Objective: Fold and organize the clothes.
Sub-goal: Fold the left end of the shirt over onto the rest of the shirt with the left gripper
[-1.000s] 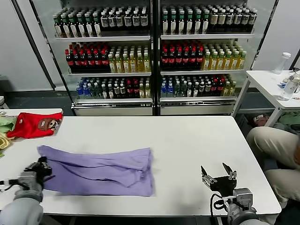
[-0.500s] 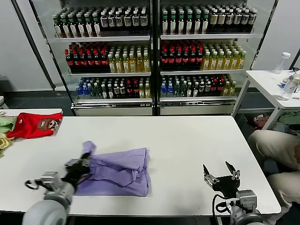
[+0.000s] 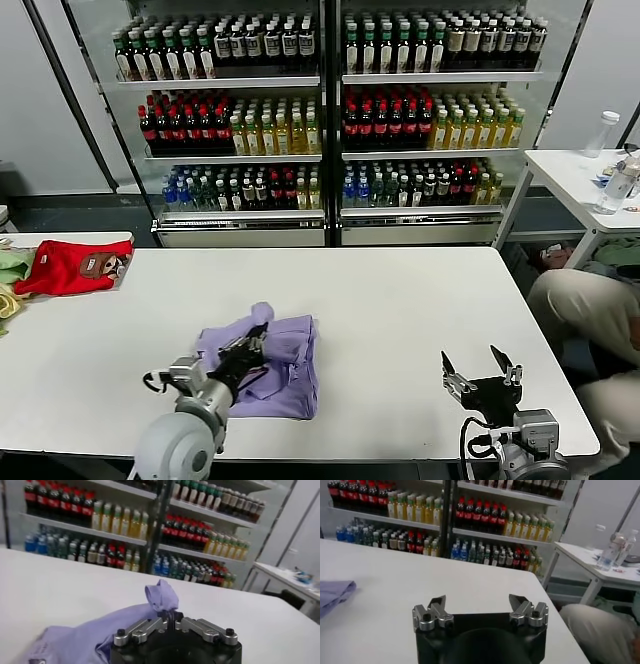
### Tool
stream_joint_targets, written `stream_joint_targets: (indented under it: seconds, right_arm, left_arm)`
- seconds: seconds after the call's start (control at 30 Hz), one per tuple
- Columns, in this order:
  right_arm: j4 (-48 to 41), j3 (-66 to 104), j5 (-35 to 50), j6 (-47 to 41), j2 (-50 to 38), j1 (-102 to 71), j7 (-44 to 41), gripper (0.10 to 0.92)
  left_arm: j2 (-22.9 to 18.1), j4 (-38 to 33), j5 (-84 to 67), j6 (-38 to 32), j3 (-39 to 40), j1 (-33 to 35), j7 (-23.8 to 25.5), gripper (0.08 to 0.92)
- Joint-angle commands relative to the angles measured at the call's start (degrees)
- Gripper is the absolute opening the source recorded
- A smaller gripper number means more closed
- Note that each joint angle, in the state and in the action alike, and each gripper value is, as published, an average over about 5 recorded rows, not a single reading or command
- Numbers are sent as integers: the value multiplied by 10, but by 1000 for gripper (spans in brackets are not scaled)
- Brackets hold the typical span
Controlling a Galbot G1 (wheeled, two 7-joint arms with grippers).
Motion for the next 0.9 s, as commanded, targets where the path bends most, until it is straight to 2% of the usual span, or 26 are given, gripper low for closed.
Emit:
stream_joint_targets:
  seconds: [0.03,0.27,0.4,0.5,0.57,0.7,0.83,0.9]
  right_arm:
    - [0,2,-1,0,0,-2,1,823]
    - [-7,-1,3,0,-5,5,1,823]
    - [-9,-6,3,0,-6,8,1,823]
    - [-7,-5,4,0,-10,9,1,823]
    - [-6,-2,6,0,-15,11,1,823]
    - [-10,-4,10,0,-20,21,0,823]
    - [-18,-20,9,0,-18,33,-1,823]
    - [-21,-27,9,0,-18,37,-1,823]
  left_arm:
    - [-25,39,1,5,44,-51,-3,113]
    - [-40,90,23,-17,59,-78,-5,133]
    - [-67,100,59,-53,79,-87,6,229]
    - [-79,64,84,-67,95,-77,13,316]
    - [-67,22,96,-74,86,-60,23,376]
    - [-1,-41,104,-84,0,-4,43,489]
    - [58,-30,105,-65,-119,78,44,610]
    - [69,-7,108,-53,-150,113,37,662]
